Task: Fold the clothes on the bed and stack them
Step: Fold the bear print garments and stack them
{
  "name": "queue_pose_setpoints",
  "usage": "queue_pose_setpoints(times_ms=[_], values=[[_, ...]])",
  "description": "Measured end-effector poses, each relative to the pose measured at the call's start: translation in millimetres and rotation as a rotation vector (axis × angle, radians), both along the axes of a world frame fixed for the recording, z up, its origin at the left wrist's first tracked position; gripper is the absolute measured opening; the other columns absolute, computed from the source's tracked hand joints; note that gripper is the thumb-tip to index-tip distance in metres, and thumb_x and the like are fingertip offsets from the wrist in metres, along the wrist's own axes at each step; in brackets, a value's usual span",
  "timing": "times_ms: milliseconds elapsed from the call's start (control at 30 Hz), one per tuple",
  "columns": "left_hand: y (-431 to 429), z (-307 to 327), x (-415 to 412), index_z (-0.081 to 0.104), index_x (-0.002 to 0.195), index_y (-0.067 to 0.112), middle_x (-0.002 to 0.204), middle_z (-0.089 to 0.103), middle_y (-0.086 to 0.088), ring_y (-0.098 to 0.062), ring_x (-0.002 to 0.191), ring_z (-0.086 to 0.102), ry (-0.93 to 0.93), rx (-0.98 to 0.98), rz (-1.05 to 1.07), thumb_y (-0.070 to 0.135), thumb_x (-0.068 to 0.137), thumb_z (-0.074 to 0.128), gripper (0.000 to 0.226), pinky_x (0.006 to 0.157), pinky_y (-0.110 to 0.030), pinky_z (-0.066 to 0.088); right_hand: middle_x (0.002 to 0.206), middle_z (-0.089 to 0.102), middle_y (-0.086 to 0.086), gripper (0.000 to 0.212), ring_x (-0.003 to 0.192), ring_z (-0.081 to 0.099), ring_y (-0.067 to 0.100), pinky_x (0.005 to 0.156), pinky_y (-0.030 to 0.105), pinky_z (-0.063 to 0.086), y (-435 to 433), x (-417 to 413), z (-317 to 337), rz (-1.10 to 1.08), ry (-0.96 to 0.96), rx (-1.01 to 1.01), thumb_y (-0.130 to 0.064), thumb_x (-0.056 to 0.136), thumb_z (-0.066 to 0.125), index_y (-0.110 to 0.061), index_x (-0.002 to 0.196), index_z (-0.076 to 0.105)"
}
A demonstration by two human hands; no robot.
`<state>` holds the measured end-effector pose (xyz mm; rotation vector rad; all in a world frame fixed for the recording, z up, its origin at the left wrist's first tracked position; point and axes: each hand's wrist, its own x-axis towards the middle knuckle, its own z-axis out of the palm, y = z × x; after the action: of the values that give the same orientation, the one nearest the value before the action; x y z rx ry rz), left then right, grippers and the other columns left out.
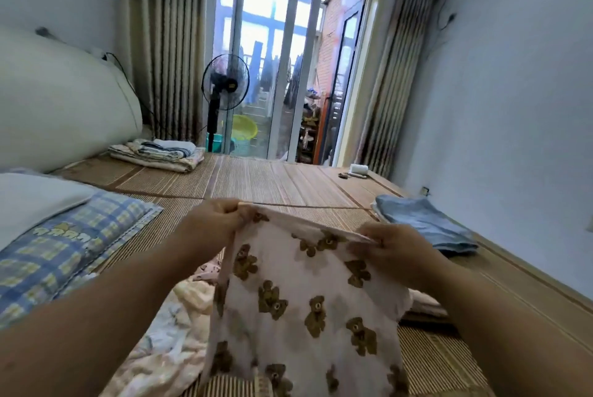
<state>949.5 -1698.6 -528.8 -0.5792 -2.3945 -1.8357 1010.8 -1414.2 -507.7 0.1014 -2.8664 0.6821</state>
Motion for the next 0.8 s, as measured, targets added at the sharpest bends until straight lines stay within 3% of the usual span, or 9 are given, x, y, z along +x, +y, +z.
queue_pose_setpoints(times_ms=[133,267,333,433,633,667,733,800], values=[[1.5,54.9,2.7,0.071,0.09,0.015,0.074,0.074,-0.002,-0.013,0.066,0.071,0.009,-0.064,-0.027,0.032,0.095,0.053,0.025,0.054,-0.021,0.053,0.069,0.07,-0.013,0.027,0.076,0.069,0.011,0.07,0.032,0.058,-0.3,6.7,31.9,0.015,0.07,-0.154,-0.046,0.094,0.049,-0.053,0.075,0.067],[2.4,91.4,3.2,0.072,0.089,0.018,0.078,0.074,-0.002,-0.016,0.074,0.072,0.052,-0.135,0.0,0.032,0.092,0.059,0.019,0.063,-0.028,0.057,0.066,0.07,-0.007,0.025,0.065,0.067,0.01,0.062,0.026,0.051,6.4,12.3,66.4,0.001,0.199,-0.29,-0.035,0.091,0.06,-0.028,0.072,0.074],[3.9,102.2,3.5,0.072,0.088,0.017,0.076,0.074,-0.002,-0.016,0.071,0.071,0.073,-0.125,0.014,0.029,0.094,0.058,0.019,0.06,-0.027,0.056,0.064,0.067,-0.008,0.018,0.065,0.063,0.009,0.063,0.023,0.048,10.9,15.8,80.1,0.018,0.234,-0.345,-0.025,0.088,0.066,-0.026,0.072,0.075],[7.3,109.6,4.8,0.071,0.089,0.017,0.075,0.071,-0.003,-0.013,0.063,0.066,0.095,-0.111,0.038,0.03,0.097,0.053,0.023,0.057,-0.027,0.052,0.07,0.066,-0.002,0.014,0.07,0.061,0.015,0.07,0.031,0.051,12.0,17.0,90.1,0.031,0.221,-0.344,-0.019,0.088,0.065,-0.021,0.076,0.073],[10.7,119.3,15.6,0.071,0.1,0.018,0.095,0.07,-0.013,-0.028,0.086,0.068,0.043,-0.006,0.024,0.03,0.097,0.051,0.023,0.074,-0.037,0.058,0.085,0.063,-0.001,0.018,0.077,0.059,0.016,0.068,0.031,0.054,7.1,11.3,92.2,-0.05,0.292,-0.145,-0.024,0.091,0.061,-0.029,0.075,0.065],[13.0,119.8,18.4,0.071,0.098,0.017,0.095,0.071,-0.013,-0.028,0.085,0.069,0.028,0.006,0.03,0.027,0.097,0.052,0.021,0.072,-0.037,0.058,0.091,0.063,0.0,0.016,0.079,0.058,0.016,0.07,0.031,0.053,4.9,8.8,89.8,-0.089,0.32,-0.082,-0.027,0.092,0.061,-0.031,0.077,0.065],[22.6,118.8,25.3,0.068,0.086,0.022,0.097,0.069,-0.013,-0.027,0.087,0.067,-0.002,-0.042,0.033,0.021,0.096,0.052,0.018,0.077,-0.038,0.056,0.096,0.064,0.001,0.011,0.074,0.056,0.009,0.061,0.023,0.047,-6.9,7.6,83.1,-0.168,0.346,-0.042,-0.029,0.093,0.059,-0.03,0.087,0.068],[34.3,109.2,31.5,0.064,0.087,0.013,0.089,0.067,-0.015,-0.027,0.075,0.067,-0.147,-0.071,-0.033,0.019,0.093,0.055,0.012,0.068,-0.038,0.054,0.09,0.067,-0.001,0.009,0.067,0.06,0.01,0.053,0.021,0.048,-23.4,8.6,74.8,-0.125,0.19,-0.291,-0.026,0.093,0.059,-0.023,0.097,0.068]])
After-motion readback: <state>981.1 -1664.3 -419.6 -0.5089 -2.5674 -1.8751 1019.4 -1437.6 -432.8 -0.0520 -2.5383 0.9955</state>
